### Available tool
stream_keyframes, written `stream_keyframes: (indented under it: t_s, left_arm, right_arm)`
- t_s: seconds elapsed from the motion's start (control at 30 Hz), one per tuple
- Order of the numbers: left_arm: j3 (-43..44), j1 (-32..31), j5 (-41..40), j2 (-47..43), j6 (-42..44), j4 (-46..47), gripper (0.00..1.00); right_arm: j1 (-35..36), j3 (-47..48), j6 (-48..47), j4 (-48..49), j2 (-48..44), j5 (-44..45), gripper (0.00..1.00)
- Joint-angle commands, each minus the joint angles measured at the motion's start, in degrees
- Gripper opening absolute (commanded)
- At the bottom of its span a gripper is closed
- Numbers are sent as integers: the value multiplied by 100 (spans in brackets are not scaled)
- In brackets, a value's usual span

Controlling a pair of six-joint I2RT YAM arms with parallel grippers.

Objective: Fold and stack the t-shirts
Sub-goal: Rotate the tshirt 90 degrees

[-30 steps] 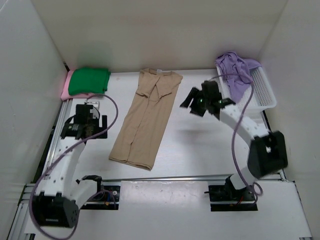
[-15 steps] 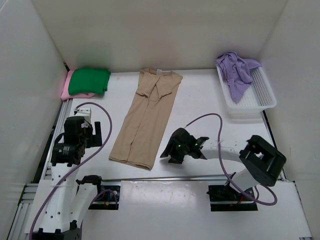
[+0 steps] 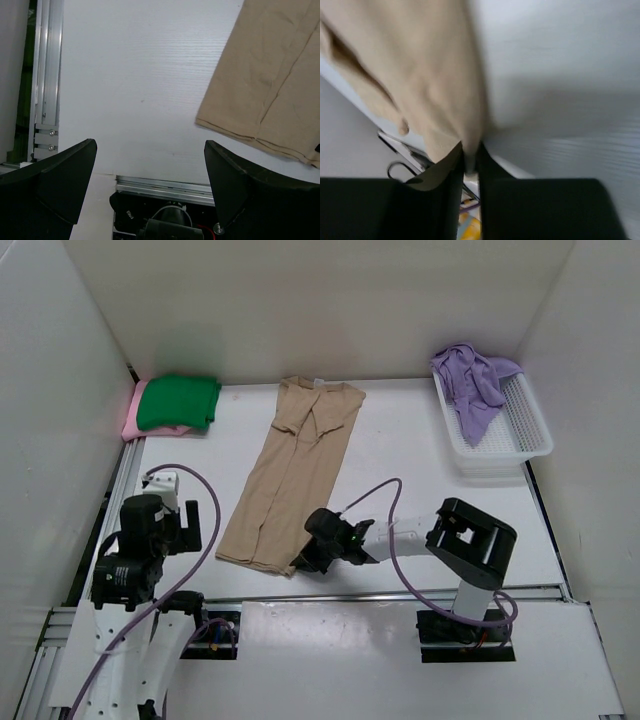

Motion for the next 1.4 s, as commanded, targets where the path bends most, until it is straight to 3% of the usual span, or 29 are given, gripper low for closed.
stream_keyframes:
  t_s: [0.0, 0.1, 0.2, 0.27, 0.37, 0.5, 0.6, 0.67, 0.7, 0.83, 1.03, 1.37]
  left_arm:
    - [276, -67, 352, 150, -1, -189, 100]
    - [434, -67, 1010, 484, -1, -321, 100]
    - [435, -67, 1898, 1151, -1, -383, 96]
    - [496, -189, 1900, 1825, -1, -190, 92]
    - [812, -952, 1744, 2827, -1, 126, 90]
    - [892, -2776, 1049, 3367, -1, 916, 89]
    - [830, -3327, 679, 3368, -1, 1594, 92]
    - [726, -3144, 1202, 3420, -1, 1447, 92]
    - [594, -3012, 2058, 3551, -1, 1376, 92]
    - [-835, -2398, 3471, 4149, -1, 1453, 79]
    - [-831, -2526, 3807, 5018, -1, 1744, 73]
    - [-997, -2861, 4009, 5573, -1, 2052, 74]
  right_arm:
    - [3, -573, 598, -421, -196, 271, 11]
    - [3, -1022, 521, -710, -908, 621, 1]
    - [3, -1602, 31, -1141, -1769, 859, 0]
    - [-76, -2040, -261, -1361, -2402, 930, 0]
    - [-313, -2411, -771, -1643, -3202, 983, 3]
    - [-717, -2693, -1737, -1643, -3914, 729, 53]
    - [-780, -2518, -2388, -1959, -4047, 667, 61]
    - [-780, -2307, -2765, -1959, -4100, 596, 63]
    - [-780, -2254, -2819, -2020, -4100, 544, 63]
    - [-780, -2201, -2820, -2021, -4153, 544, 63]
    - [-780, -2534, -2583, -1565, -4153, 316, 59]
    - [-560, -2658, -2460, -1379, -3934, 254, 57]
